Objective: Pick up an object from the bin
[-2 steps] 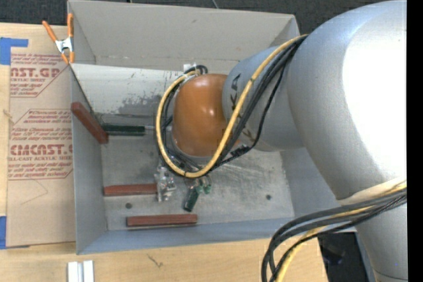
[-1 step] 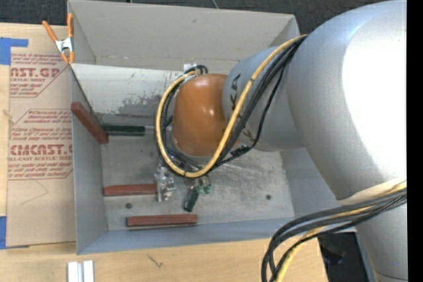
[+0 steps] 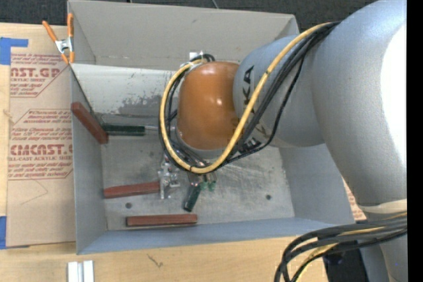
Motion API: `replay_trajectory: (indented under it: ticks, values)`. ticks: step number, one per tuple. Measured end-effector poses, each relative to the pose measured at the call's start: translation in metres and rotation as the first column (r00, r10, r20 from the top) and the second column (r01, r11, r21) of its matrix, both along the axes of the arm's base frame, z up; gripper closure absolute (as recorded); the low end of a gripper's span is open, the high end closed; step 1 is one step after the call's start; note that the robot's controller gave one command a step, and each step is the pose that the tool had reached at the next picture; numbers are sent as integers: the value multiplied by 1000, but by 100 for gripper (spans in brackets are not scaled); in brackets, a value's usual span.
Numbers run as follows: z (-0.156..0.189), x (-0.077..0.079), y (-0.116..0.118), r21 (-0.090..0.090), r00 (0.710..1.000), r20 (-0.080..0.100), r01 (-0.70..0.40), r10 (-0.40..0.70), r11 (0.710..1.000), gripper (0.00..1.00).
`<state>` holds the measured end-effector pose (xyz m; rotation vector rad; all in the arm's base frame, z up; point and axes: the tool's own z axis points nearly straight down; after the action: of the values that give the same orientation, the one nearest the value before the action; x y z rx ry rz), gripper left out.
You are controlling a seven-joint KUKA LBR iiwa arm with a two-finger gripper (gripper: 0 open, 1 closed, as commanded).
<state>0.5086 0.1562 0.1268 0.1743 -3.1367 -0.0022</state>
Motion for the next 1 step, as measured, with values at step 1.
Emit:
replay_trajectory:
  ticks: [1]
  values:
    - [0,0,0,0,1000,0,0,0,1000,100]
